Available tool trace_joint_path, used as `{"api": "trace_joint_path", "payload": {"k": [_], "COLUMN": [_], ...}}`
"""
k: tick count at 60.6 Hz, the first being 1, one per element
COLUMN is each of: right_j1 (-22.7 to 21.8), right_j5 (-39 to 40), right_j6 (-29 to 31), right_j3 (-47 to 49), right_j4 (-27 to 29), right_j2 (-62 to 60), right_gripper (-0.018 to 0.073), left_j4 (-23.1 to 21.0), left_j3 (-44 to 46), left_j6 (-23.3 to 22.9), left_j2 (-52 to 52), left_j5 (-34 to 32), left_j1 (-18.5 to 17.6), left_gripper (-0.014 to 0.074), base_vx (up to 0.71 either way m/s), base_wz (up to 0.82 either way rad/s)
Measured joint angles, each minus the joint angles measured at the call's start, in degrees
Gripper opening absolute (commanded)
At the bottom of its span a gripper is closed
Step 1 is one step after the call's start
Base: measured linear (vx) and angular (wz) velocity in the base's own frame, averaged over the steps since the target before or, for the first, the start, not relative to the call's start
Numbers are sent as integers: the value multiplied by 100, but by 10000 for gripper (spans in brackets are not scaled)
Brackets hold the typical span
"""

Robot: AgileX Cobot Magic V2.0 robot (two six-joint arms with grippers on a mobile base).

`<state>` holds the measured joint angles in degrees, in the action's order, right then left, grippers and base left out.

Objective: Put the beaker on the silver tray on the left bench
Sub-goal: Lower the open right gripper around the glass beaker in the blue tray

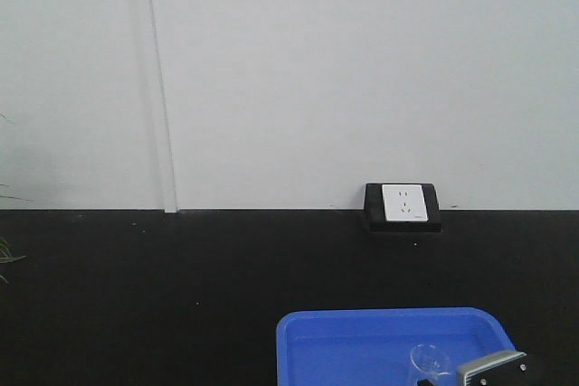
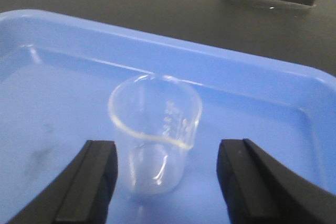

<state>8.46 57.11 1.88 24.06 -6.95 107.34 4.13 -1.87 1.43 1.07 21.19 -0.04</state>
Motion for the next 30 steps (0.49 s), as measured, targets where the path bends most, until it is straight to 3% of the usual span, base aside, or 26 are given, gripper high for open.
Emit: {"api": "trace_joint_path", "payload": {"k": [30], "right_j1": [0], "right_j5": [-223], "right_j6": [0], "right_j3": [803], "right_j4": [-299], "right_j2": [670], "right_gripper": [566], "left_j4": [0], "left_j3": [0], "left_j6": [0], "left_j2": [0], "left_j5": [0], "left_j1": [0], "left_gripper": [1], "base_vx": [0], "base_wz": [0]}}
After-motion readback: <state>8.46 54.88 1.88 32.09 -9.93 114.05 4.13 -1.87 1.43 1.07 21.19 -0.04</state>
